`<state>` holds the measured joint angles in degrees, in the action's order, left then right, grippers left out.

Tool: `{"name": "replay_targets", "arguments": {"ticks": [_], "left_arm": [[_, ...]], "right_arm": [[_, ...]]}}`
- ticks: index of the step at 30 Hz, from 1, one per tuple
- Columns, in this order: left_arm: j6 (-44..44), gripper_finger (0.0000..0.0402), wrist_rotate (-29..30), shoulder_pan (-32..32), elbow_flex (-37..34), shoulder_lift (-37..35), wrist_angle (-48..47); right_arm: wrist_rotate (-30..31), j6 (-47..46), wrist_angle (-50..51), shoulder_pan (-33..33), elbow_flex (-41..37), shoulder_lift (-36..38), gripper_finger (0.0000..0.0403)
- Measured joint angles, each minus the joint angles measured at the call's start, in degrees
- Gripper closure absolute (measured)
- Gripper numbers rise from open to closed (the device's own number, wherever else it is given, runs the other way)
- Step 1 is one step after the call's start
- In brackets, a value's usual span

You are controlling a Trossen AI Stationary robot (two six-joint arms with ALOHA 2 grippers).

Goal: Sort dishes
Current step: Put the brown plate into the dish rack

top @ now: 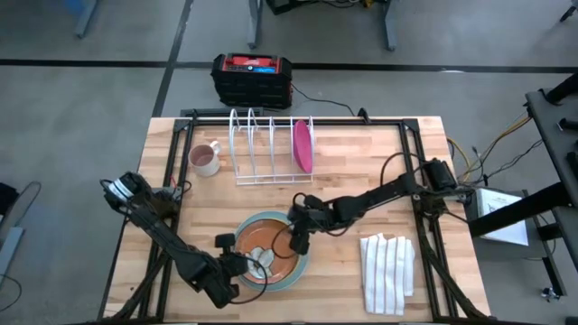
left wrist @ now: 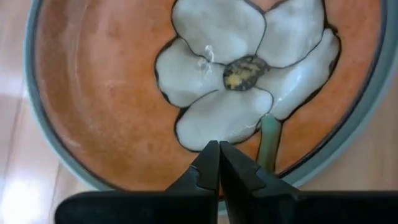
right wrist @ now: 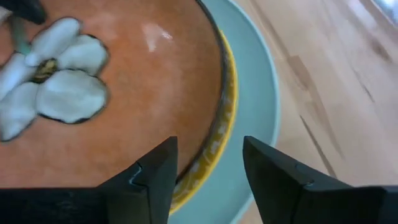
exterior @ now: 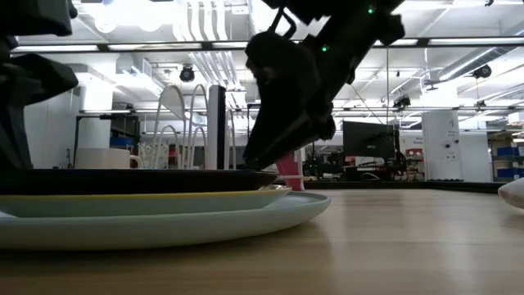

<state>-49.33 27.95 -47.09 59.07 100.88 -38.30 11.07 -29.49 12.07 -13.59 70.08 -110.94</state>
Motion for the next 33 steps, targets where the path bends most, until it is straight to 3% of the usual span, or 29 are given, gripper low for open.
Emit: {"name": "replay_targets", "arguments": {"ticks": [8,20,29,33], "left_arm": [[-1.79,0.0401,2.41,-0.02,0.05,2.38,0.81],[-5.46,0.0402,7.55,0.14,-0.28,7.13,3.35],[-6.67,0.0402,12.06,0.82,-0.63,7.59,7.68],[-7.19,0.0401,14.43,0.98,-0.69,7.72,8.34]], "right_arm": [[-6.52,-1.70,-0.35,1.64,0.07,-0.58,0.0200],[-7.63,-3.35,-0.76,2.04,-0.78,-0.58,0.0177],[-19.53,-4.09,-7.55,2.30,-1.41,-0.58,0.0192],[-20.17,-4.12,-7.98,2.70,-1.41,-0.63,0.0207]]}}
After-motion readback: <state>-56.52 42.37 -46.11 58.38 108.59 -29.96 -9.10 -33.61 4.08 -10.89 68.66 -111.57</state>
